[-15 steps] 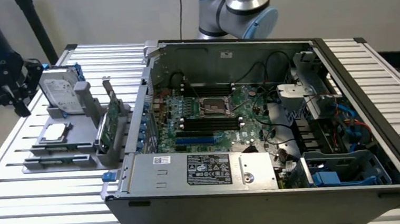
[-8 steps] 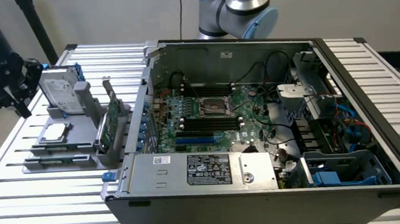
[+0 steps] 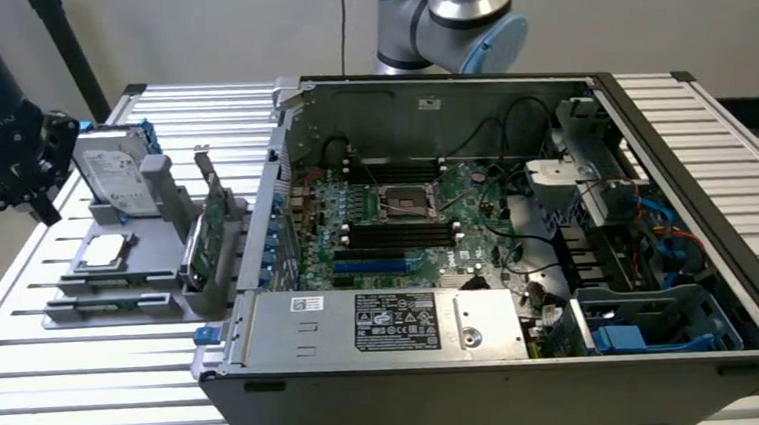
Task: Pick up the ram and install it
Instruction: 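Pick up the ram and move it above insertion slot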
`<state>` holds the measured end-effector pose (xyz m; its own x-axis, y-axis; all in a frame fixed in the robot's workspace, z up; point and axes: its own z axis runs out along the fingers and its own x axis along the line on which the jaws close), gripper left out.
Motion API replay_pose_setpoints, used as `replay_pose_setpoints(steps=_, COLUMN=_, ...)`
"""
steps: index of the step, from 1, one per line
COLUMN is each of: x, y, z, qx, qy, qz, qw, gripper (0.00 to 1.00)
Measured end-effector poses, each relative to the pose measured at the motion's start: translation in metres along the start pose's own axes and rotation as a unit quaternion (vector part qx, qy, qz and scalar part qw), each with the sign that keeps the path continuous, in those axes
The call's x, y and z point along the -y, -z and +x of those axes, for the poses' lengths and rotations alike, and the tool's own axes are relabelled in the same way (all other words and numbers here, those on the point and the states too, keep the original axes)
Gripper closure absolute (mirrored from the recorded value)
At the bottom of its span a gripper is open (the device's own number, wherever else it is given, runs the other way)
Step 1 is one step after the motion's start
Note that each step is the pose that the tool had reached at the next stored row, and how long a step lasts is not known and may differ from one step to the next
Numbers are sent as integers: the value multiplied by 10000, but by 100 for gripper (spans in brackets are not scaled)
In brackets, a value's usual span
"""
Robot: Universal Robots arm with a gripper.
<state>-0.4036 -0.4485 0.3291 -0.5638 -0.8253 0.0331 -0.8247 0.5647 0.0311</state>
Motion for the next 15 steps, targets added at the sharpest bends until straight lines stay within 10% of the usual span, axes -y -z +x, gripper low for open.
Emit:
replay_pose_setpoints(steps=8, x=-1, y=11, z=0, qx=-14, qy=718, qz=36, qw=9974, gripper=89)
replay_pose_setpoints(steps=15, x=-1, y=18, z=1, qx=-33, qy=1354, qz=57, qw=9908, gripper=89)
